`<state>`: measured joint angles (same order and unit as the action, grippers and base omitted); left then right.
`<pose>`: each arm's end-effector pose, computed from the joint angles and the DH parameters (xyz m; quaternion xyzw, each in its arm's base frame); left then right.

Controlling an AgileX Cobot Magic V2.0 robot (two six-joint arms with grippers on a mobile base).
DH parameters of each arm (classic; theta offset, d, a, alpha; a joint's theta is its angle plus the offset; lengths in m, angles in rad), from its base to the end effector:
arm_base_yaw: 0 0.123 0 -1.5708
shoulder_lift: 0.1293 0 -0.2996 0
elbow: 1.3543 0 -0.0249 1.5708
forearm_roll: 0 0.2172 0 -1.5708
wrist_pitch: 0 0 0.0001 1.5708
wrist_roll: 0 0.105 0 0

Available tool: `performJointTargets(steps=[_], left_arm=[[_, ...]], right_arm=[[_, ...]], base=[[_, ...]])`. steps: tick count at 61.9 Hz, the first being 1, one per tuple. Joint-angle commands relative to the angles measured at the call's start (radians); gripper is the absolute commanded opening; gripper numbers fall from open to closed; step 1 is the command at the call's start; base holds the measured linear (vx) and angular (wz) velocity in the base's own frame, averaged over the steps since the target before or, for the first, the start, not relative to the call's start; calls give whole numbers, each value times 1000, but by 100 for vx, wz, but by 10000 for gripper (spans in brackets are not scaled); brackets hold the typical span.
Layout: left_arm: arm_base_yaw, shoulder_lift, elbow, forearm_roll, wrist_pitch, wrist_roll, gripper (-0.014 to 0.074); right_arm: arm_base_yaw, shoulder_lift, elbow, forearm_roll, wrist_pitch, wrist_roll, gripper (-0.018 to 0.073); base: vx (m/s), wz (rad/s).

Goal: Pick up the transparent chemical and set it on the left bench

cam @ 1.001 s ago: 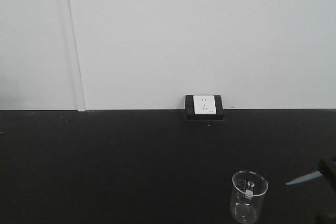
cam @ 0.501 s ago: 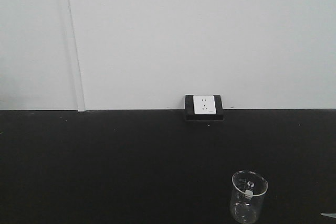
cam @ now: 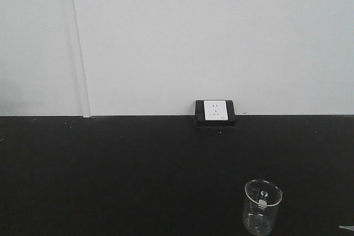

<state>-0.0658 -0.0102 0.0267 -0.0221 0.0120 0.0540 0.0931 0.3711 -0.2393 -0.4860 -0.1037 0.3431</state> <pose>0.0222 -0.0015 0.2048 0.0336 0.6852 -0.0124 0.7274 0.0593 0.0106 0.2868 -0.0979 0.6833 -0.0005 0.7236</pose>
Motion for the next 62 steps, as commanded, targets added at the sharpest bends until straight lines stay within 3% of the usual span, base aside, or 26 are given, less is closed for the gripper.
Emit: performJointTargets(steps=[1,27,62], left_arm=[[-2,-19,16,-1,-78,-8,-3],[-2,-19,16,-1,-78,-8,-3],[-2,-19,16,-1,-78,-8,-3]], right_arm=[[-6,6,-30,-7,-65,-1,-8],[-6,6,-30,-7,-64,-1,-8],[-6,6,-30,-7,-64,-1,-8]], base=[[-1,2],[-8,1],[-29,0]])
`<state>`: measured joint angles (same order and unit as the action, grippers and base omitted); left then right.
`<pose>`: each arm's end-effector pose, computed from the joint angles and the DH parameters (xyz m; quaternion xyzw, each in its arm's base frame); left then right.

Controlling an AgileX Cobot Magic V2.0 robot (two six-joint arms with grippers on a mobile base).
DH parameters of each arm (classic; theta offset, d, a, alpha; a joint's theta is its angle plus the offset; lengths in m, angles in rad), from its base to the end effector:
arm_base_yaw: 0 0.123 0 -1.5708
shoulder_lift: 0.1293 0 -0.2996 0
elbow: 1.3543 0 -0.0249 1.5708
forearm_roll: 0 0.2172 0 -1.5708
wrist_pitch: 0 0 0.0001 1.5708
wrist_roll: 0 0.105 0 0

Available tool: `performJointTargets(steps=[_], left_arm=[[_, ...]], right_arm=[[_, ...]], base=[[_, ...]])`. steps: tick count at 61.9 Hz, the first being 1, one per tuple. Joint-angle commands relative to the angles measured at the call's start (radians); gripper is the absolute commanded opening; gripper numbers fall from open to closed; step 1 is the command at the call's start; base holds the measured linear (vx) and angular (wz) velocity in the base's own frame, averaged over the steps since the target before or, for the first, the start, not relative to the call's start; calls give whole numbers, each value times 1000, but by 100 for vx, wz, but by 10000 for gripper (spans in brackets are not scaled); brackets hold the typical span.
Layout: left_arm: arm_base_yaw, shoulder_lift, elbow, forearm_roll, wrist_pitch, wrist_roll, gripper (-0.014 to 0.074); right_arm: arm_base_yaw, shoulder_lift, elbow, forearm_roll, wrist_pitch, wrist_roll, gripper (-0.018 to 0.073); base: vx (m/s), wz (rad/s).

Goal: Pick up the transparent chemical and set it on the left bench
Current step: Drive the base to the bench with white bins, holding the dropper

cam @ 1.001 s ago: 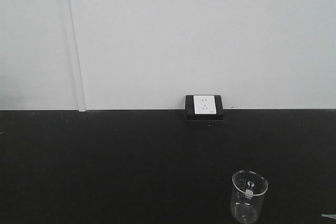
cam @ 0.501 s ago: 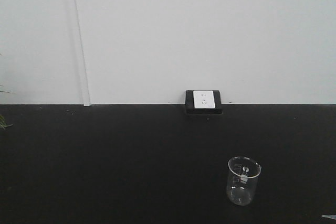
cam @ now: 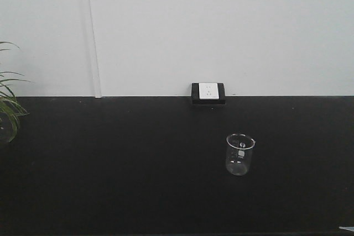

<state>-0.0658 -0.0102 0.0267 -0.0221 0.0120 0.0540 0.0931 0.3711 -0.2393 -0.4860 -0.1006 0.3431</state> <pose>0.0222 -0.0015 0.2048 0.0336 0.6852 -0.0124 0.7274 0.0593 0.0104 0.2865 -0.0975 0.6843 -0.0010 0.7226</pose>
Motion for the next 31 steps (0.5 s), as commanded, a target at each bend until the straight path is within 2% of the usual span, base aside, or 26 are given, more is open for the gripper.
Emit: performJointTargets(steps=[1,31], left_arm=[[-2,-19,16,-1,-78,-8,-3],[-2,-19,16,-1,-78,-8,-3]], right_arm=[[-6,6,-30,-7,-68,-1,-8],[-6,6,-30,-7,-68,-1,-8]], base=[[-35,-10],[-38,-7]])
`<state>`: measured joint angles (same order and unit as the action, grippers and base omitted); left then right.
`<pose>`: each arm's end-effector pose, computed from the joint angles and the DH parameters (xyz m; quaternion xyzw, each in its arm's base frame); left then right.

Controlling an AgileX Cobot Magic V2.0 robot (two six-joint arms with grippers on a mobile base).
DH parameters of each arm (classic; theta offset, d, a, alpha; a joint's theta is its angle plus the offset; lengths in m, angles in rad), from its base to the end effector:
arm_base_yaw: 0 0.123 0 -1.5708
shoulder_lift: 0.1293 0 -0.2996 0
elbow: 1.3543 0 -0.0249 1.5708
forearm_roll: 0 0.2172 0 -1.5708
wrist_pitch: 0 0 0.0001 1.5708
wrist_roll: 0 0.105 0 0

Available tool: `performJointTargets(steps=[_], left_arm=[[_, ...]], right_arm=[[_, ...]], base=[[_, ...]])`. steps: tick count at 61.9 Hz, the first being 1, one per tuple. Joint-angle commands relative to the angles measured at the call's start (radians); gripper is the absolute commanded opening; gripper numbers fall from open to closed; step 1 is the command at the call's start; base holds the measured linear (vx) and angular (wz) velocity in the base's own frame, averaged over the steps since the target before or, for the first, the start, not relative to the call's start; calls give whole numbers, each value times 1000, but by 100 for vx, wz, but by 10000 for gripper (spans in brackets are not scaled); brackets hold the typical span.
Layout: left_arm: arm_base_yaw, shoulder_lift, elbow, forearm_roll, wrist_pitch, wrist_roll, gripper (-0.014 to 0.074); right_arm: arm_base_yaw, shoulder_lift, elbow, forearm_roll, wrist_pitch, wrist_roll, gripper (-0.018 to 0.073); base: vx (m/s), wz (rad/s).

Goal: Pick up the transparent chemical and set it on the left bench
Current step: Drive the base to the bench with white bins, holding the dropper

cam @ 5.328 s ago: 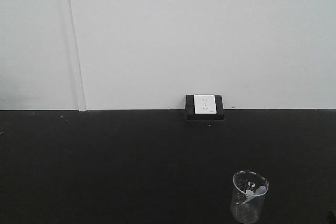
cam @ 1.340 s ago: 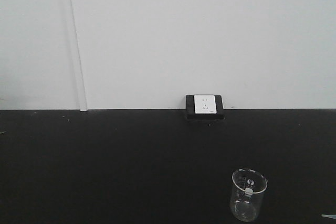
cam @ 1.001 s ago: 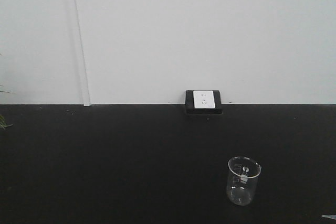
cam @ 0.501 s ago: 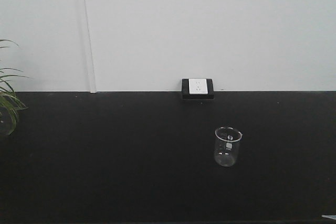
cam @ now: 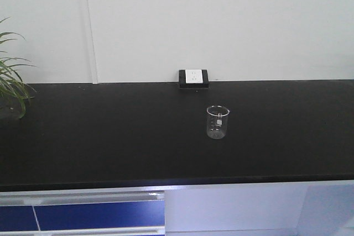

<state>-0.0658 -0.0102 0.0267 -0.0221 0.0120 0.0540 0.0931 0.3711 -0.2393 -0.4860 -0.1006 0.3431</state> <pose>0.0222 -0.0015 0.2048 0.0336 0.6852 -0.0124 0.7274 0.0593 0.0104 0.2865 -0.0975 0.6843 -0.0010 0.7226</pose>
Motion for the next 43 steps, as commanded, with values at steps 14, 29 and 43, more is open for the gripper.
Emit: performJointTargets(steps=[14,29,43], left_arm=[[-2,-19,16,-1,-78,-8,-3],[-2,-19,16,-1,-78,-8,-3],[-2,-19,16,-1,-78,-8,-3]], right_arm=[[-6,6,-30,-7,-68,-1,-8],[-6,6,-30,-7,-68,-1,-8],[-6,6,-30,-7,-68,-1,-8]], base=[[-39,-2],[-35,10],[-27,36]])
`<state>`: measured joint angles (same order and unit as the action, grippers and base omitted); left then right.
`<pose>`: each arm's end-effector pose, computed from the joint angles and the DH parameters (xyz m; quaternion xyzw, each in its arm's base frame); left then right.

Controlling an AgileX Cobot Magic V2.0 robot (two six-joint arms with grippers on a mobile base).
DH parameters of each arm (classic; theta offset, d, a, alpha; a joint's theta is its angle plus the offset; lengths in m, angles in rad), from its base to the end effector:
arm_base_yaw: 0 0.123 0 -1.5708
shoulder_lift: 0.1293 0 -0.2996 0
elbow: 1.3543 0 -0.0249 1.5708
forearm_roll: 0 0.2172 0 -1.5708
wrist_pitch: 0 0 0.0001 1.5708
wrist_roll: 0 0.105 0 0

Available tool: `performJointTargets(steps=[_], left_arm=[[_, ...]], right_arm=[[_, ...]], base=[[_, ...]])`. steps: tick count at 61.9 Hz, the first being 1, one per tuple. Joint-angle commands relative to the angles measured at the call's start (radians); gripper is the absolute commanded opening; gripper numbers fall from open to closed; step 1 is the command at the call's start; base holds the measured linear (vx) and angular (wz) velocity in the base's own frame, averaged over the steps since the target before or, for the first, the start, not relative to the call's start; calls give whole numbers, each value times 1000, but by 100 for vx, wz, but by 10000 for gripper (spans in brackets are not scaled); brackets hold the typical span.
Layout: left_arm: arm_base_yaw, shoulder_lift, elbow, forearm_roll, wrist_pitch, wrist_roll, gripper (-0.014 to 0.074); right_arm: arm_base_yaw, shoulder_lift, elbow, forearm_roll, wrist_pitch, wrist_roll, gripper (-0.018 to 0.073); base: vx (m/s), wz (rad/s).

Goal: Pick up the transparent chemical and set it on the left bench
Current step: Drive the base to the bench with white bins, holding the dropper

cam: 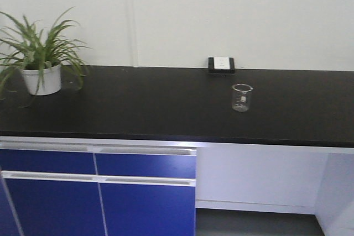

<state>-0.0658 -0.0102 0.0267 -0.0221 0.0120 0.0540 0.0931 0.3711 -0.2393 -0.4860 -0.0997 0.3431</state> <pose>0.0222 -0.0015 0.2048 0.0336 0.6852 -0.0124 0.7274 0.0593 0.0104 0.2864 -0.0974 0.6846 -0.0012 0.7223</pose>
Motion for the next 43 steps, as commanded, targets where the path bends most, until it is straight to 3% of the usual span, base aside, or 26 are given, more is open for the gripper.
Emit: performJointTargets(steps=[1,43], left_arm=[[-2,-19,16,-1,-78,-8,-3],[-2,-19,16,-1,-78,-8,-3]], right_arm=[[-6,6,-30,-8,-69,-1,-8],[-6,6,-30,-8,-69,-1,-8]], base=[[-21,56],[-12,86]])
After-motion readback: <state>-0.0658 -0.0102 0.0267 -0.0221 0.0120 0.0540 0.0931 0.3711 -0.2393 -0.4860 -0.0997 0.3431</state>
